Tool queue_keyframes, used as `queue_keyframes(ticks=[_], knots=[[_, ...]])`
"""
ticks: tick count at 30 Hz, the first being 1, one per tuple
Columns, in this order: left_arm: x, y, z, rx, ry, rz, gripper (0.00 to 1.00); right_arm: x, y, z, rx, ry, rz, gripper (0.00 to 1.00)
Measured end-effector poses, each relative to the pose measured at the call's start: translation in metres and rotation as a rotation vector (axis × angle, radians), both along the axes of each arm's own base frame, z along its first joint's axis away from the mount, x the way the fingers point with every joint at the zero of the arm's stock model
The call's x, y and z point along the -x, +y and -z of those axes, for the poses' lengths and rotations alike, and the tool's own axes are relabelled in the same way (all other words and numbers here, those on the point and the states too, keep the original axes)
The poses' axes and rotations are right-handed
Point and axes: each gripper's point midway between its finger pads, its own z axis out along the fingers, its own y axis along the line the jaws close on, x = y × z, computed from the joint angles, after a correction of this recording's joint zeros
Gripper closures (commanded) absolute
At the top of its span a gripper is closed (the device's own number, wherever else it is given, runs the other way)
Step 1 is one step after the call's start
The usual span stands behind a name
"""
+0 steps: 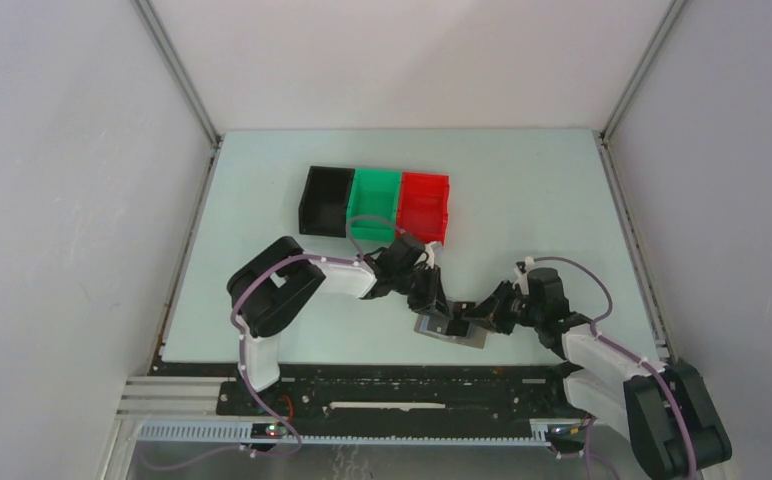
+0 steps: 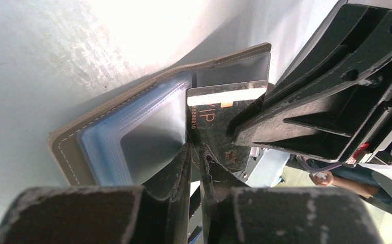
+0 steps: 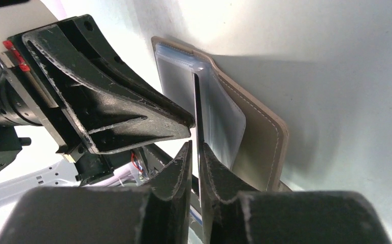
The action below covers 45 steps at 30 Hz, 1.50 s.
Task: Take the credit cards out of the card holder
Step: Remove the credit card from the card holder, then place the credit card in the storage box.
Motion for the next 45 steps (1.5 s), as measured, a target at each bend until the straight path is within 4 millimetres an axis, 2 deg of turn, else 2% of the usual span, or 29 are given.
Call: queue_keyframes(ticks=[3,8,11,15,20,25,28,32,34,41,44,45], knots=[[0.000,0.000,0.000,0.001,0.001,0.001,0.84,0.002,0.003,0.003,0.003,0.011,-0.010,1.00],[0.000,0.001,-0.002,0.000,-0.002,0.002,0.79,0.000,-0.007,-0.001,0.021,-0.002,0.023,1.00],[0.000,0.004,-0.014,-0.001,-0.021,0.000,0.75,-0.005,-0.021,-0.012,0.038,-0.043,0.064,1.00],[0.000,0.009,-0.049,0.032,-0.081,0.004,0.74,-0.014,-0.035,-0.039,0.058,-0.139,0.091,1.00],[-0.005,0.023,-0.091,0.062,-0.166,0.000,0.75,-0.019,-0.035,-0.068,0.050,-0.209,0.061,1.00],[-0.030,0.044,-0.133,0.043,-0.284,-0.047,0.77,-0.024,-0.029,-0.091,0.013,-0.245,0.029,1.00],[-0.048,0.060,-0.167,0.056,-0.379,-0.098,0.77,-0.031,-0.025,-0.107,-0.007,-0.273,0.015,1.00],[-0.065,0.073,-0.196,0.064,-0.475,-0.155,0.71,-0.041,-0.021,-0.128,-0.031,-0.326,-0.001,1.00],[-0.069,0.074,-0.200,0.054,-0.512,-0.158,0.70,-0.043,-0.017,-0.135,-0.052,-0.345,-0.016,1.00],[-0.077,0.088,-0.183,-0.004,-0.477,-0.164,0.68,-0.034,0.009,-0.145,-0.102,-0.379,-0.122,1.00],[-0.085,0.093,-0.184,0.019,-0.450,-0.190,0.58,-0.033,0.019,-0.149,-0.115,-0.394,-0.158,1.00],[-0.087,0.093,-0.186,0.037,-0.449,-0.196,0.58,-0.032,0.022,-0.152,-0.125,-0.403,-0.170,1.00]])
